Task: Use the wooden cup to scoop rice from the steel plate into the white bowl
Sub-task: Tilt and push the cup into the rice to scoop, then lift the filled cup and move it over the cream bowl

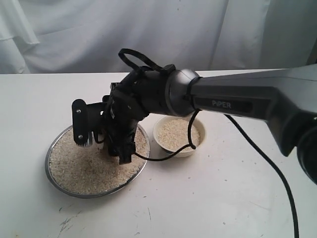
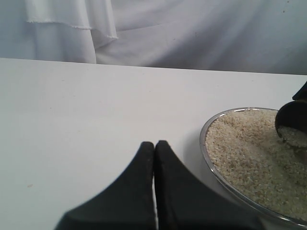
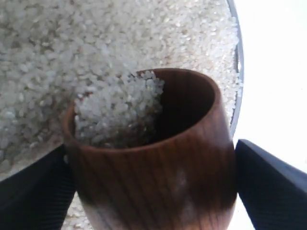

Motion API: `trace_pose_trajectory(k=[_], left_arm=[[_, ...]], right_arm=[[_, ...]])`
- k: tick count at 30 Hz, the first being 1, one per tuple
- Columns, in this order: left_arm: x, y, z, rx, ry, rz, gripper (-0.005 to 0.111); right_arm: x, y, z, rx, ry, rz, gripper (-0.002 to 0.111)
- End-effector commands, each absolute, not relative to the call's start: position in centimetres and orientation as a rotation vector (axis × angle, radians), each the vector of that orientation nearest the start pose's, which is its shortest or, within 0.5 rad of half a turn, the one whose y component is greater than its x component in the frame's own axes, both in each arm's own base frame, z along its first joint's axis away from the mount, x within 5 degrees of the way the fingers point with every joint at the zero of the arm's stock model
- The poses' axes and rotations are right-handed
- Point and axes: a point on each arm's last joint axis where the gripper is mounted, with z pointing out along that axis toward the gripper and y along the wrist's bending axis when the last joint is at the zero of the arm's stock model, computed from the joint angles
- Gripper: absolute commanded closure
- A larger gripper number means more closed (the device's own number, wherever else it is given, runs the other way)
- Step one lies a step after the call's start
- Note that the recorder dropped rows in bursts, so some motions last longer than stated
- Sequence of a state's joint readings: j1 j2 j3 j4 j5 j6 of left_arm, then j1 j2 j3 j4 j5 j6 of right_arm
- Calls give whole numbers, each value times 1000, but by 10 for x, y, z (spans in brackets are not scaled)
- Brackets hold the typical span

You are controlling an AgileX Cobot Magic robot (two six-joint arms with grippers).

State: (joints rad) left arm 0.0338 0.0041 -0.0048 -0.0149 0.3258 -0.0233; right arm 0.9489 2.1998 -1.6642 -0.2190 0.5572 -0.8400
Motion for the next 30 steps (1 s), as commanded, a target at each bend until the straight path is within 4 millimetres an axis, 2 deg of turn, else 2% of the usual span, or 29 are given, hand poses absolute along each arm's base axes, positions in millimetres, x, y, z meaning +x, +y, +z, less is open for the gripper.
trace_pose_trajectory(k=[1,10,17,20,25,30], left_arm=[[54,1,184,-64,1801,-7,107],[54,1,184,-64,1801,-7,107],[54,1,184,-64,1801,-7,107],[54,1,184,-64,1801,-7,107],[54,1,184,-64,1801,-7,107],[54,1,184,-64,1801,-7,107]], right_arm=[[300,383,176,-1998,1553,-64,108],[310,372,191,-1875,1732,125,108],[319,360,212,-1785,1770,136,108],[326,351,219,-1746,1793,136,108],[337,335,240,-1588,1868,273,108],[347,311,259,-1548,1895,268,108]])
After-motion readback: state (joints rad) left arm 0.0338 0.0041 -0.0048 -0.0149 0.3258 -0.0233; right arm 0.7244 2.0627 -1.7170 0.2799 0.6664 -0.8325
